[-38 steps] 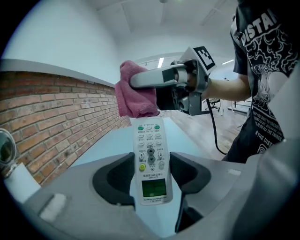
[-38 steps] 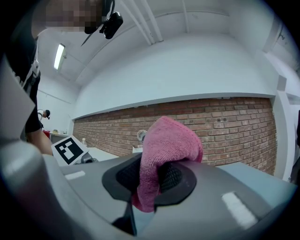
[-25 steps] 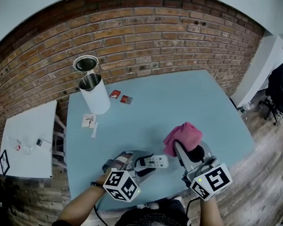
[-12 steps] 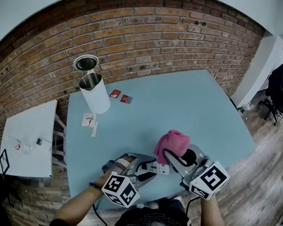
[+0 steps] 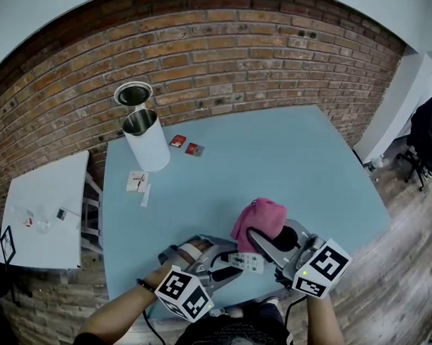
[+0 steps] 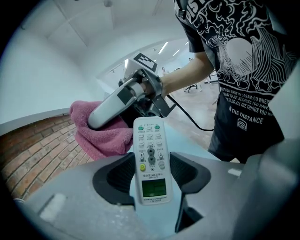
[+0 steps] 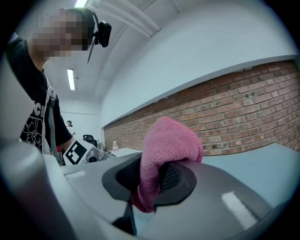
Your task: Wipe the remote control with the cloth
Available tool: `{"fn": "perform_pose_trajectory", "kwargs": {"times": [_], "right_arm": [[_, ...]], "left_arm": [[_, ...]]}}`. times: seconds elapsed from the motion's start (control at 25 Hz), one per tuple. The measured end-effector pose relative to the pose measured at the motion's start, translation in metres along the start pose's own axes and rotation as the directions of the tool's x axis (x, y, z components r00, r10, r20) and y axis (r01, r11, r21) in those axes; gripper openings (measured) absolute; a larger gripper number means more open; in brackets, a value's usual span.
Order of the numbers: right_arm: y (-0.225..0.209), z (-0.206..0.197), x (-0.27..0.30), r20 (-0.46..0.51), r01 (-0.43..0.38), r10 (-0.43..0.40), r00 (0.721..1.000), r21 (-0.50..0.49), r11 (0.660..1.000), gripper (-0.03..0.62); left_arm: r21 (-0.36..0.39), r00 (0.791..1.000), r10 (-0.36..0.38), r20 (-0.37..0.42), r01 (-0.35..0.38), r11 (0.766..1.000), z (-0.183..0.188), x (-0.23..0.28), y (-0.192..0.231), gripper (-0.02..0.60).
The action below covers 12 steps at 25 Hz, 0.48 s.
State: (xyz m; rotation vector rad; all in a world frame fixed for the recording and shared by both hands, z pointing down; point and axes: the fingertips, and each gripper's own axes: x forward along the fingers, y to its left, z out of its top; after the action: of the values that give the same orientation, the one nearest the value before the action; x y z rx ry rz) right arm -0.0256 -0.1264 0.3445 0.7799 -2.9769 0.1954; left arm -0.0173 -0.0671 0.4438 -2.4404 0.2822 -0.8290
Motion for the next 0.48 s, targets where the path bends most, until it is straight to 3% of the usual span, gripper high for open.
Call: {"fn": "perform_pose_trajectory", "kwargs": {"times": [0.32,0.4,0.48], "right_arm": [[0.005,-0.009,0.006,0.008,-0.055,0.055,0.998,0.06,0.997,0.066],[0.002,-0.006,0.005,0.038,-0.036,0.033,0.999,0.073,0.997,0.066],[-0.009,0.001,0.0,0.092,0.025,-0.033,0.995,0.092,0.995,0.066]], "left_arm": [[0.01,0.999,0.015,0.046,-0.015,1.0,0.012,-0.004,-0.001,0.238],[-0.042,0.997,0.017,0.078,-0.013,0.999,0.016,-0.006,0.0,0.238],[-0.149,0.991,0.024,0.129,-0.005,0.989,0.019,-0.009,0.003,0.238]]}}
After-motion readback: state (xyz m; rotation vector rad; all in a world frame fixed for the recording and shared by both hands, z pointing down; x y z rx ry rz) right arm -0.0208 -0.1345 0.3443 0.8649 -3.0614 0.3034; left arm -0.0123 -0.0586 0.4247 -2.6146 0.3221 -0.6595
